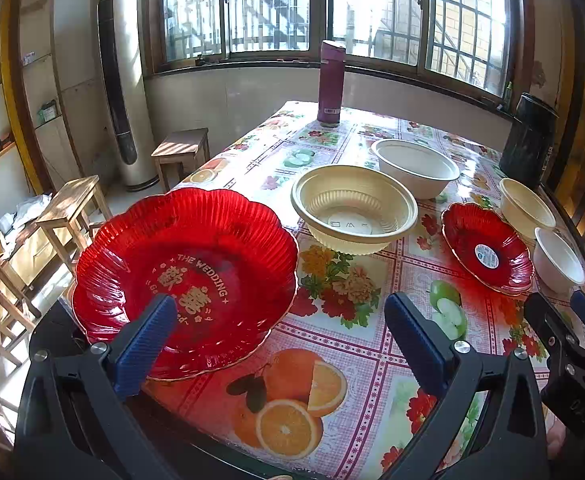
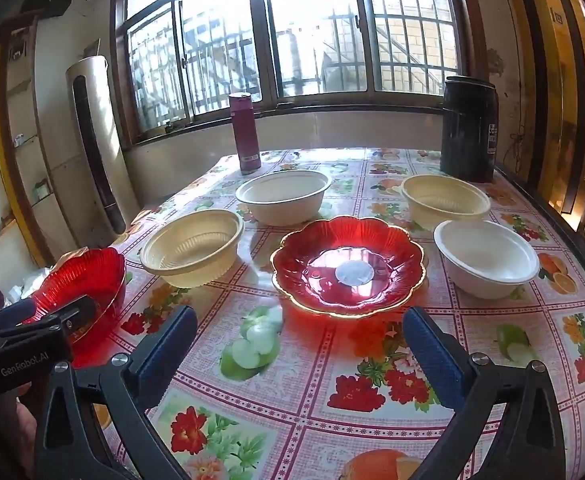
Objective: Organize plates and bowls
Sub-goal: 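Move both tools toward the large red 'THE WEDDING' plate at the table edge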
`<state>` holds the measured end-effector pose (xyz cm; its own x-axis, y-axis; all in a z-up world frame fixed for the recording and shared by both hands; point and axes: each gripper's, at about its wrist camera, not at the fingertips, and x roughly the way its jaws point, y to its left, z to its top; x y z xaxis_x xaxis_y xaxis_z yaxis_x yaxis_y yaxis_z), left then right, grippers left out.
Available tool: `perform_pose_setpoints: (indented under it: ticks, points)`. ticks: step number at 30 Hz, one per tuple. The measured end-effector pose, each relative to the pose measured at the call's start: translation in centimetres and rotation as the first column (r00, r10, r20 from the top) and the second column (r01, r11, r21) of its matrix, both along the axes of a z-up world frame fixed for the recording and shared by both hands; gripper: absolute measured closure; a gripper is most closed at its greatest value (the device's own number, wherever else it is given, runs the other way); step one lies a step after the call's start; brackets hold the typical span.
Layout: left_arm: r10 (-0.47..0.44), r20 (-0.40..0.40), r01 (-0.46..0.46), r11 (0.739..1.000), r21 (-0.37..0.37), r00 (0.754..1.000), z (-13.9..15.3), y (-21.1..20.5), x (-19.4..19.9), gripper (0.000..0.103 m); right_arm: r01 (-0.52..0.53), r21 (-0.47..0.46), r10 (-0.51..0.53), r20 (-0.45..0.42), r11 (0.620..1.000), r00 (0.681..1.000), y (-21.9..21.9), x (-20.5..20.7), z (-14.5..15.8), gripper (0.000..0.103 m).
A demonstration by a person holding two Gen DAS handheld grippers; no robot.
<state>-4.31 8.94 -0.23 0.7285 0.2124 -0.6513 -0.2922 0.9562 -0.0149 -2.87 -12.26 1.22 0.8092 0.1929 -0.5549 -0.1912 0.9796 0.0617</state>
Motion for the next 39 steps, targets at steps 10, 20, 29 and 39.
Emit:
perform_pose_setpoints:
  ticks: [10, 20, 29, 39]
  points:
    - [0.016, -0.006, -0.016, 1.0, -0.02, 1.0, -0.1, 1.2, -0.4, 0.0, -0.017, 0.008, 0.017, -0.006, 1.0, 1.0, 0.3, -0.1, -0.1, 0.0]
    - [0.015, -0.011, -0.015, 1.0, -0.016, 1.0, -0.4, 1.0, -0.1, 0.0, -0.021, 0.011, 0.021, -0.013, 1.0, 1.0, 0.4, 0.1, -0.4, 0.0]
    - [0.016, -0.022, -0.017, 1.0, -0.017, 1.0, -0.7, 1.1, -0.1, 0.0, -0.027, 0.008, 0.027, -0.014, 1.0, 1.0, 0.5, 0.2, -0.4, 0.0]
    - [0.019, -0.026, -0.019, 1.0, -0.02, 0.999, -0.7, 1.2, 0.0, 0.0, -0.043, 0.002, 0.043, -0.013, 0.999, 0.999, 1.0, 0.3, -0.4, 0.0]
